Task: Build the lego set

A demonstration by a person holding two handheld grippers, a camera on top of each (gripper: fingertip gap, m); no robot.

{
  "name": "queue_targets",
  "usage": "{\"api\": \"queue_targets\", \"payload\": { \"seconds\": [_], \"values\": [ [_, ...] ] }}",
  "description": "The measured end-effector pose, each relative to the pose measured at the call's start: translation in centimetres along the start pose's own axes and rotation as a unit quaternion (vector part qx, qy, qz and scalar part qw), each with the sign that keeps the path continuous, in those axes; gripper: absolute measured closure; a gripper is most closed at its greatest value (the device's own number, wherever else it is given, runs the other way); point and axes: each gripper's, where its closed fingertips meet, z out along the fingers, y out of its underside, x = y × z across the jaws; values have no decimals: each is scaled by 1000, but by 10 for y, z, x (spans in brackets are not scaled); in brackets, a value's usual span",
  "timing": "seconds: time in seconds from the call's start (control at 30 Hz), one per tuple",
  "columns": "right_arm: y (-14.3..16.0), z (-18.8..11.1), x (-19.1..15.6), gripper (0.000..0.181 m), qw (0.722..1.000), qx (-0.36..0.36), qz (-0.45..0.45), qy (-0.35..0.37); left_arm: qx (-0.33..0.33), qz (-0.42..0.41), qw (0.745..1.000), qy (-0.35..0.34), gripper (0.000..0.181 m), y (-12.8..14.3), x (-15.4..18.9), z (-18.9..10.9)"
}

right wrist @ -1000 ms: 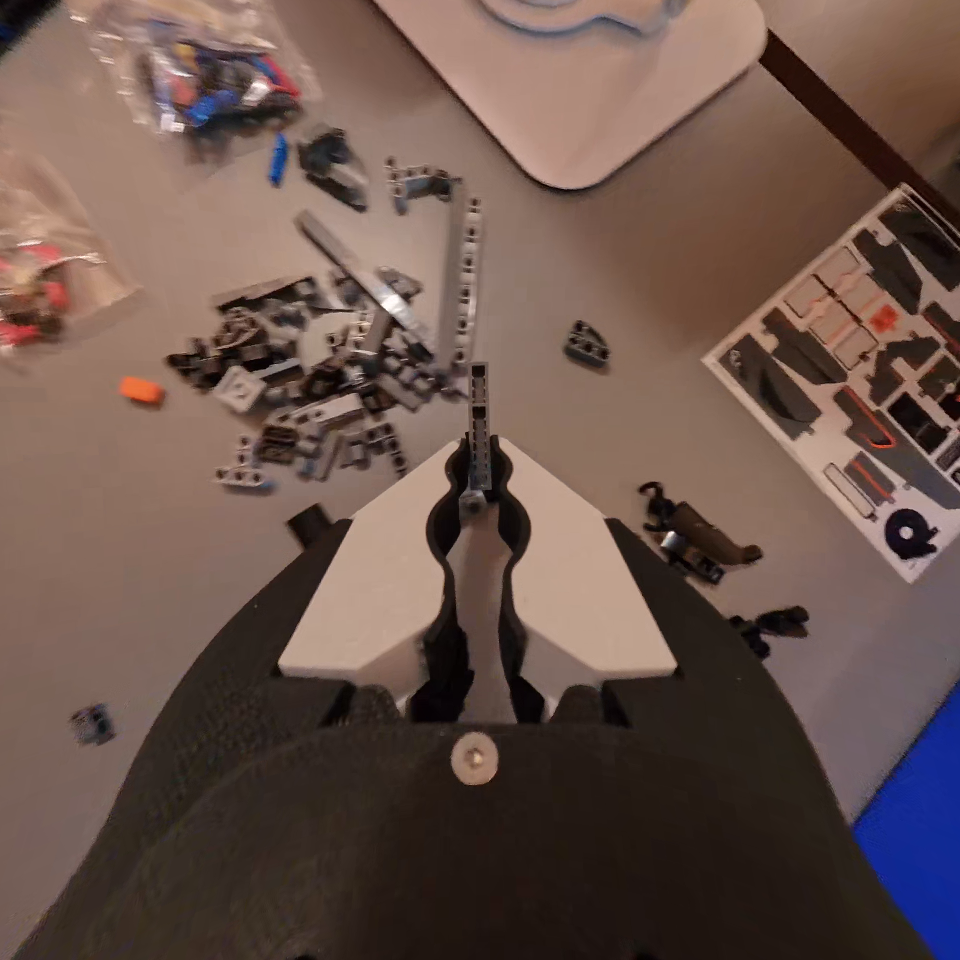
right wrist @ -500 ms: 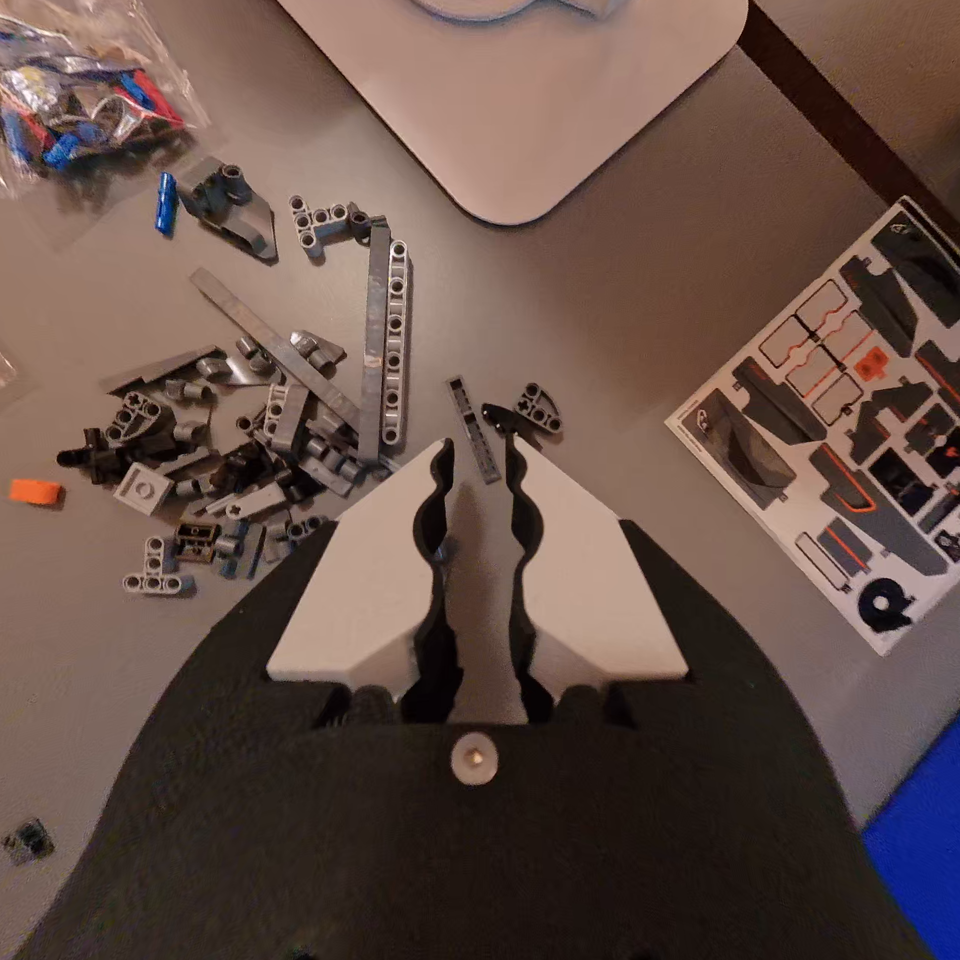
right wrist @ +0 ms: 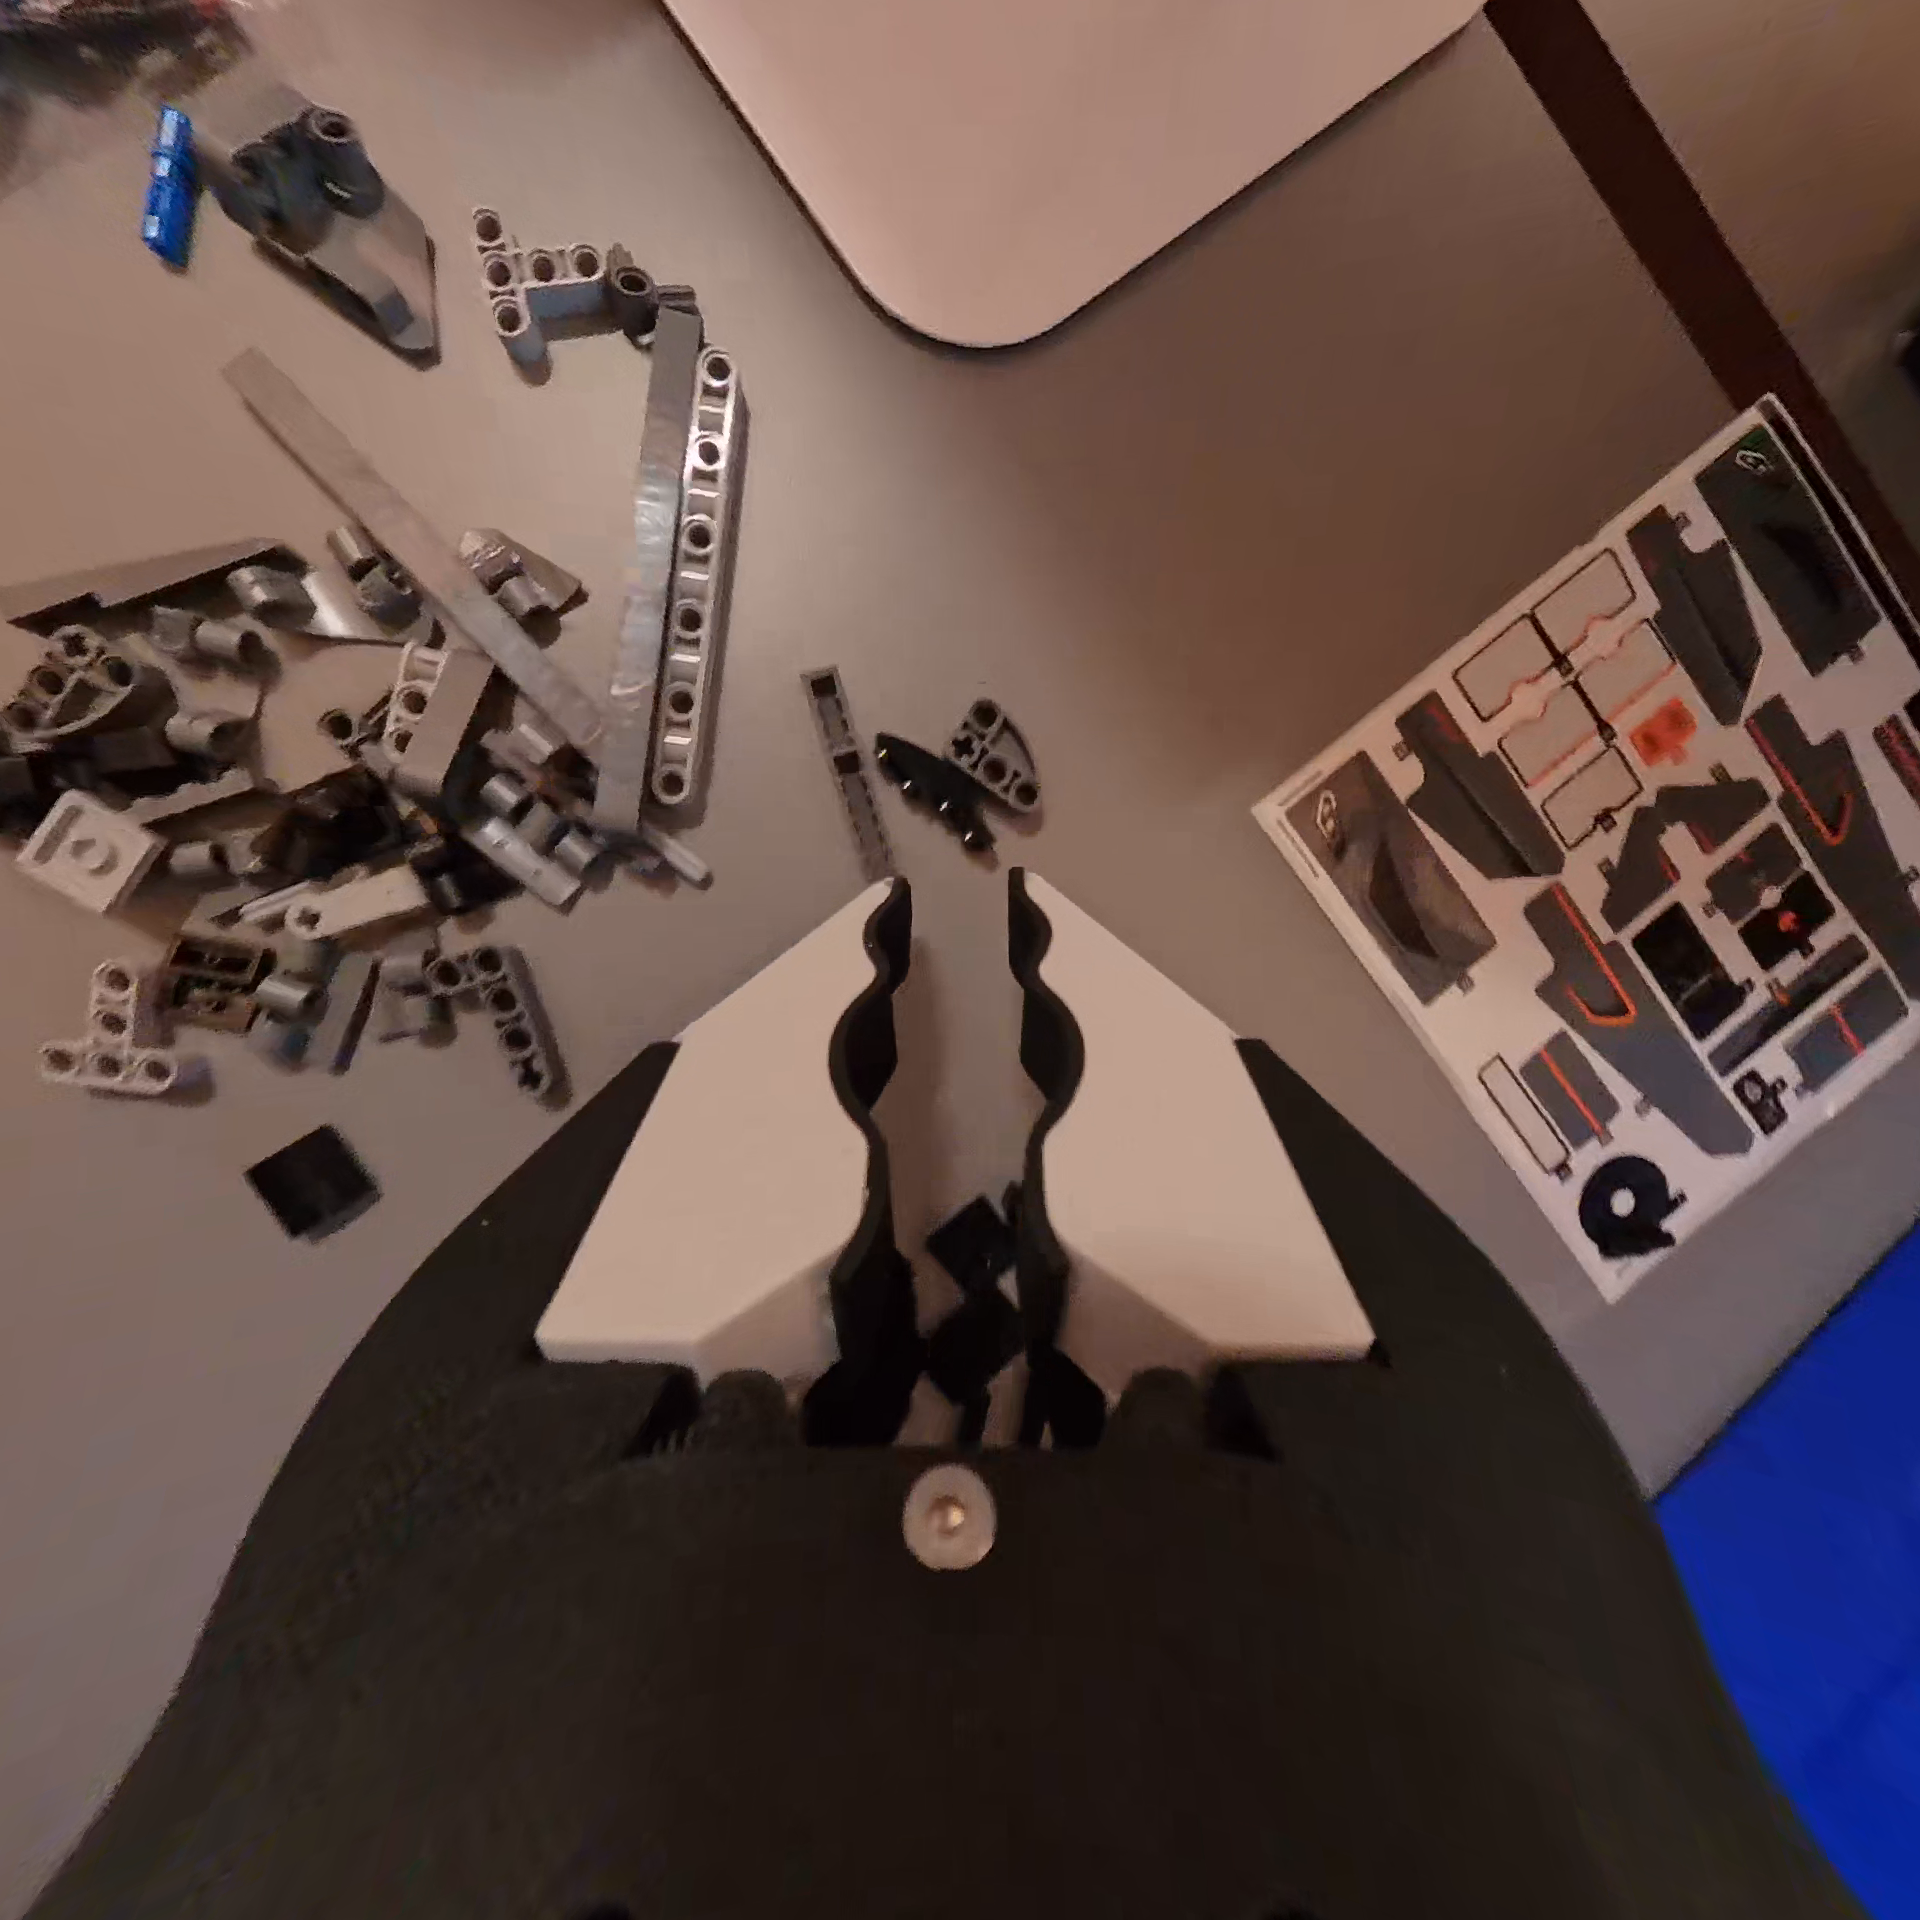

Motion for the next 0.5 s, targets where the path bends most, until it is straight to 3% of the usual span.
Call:
{"api": "queue_targets", "payload": {
  "seconds": [0.3,0.4,0.5],
  "values": [
    [-7,27,4,178,999,-5,6,-40,1,-3,1000,-2,162,1,-3,-1],
    [-5,12,6,178,999,3,18,-42,3,-6,1000,-2,162,1,-4,-2],
    [8,-24,22,178,999,14,43,-4,6,-10,1000,-4,162,1,-7,-3]
  ]
}}
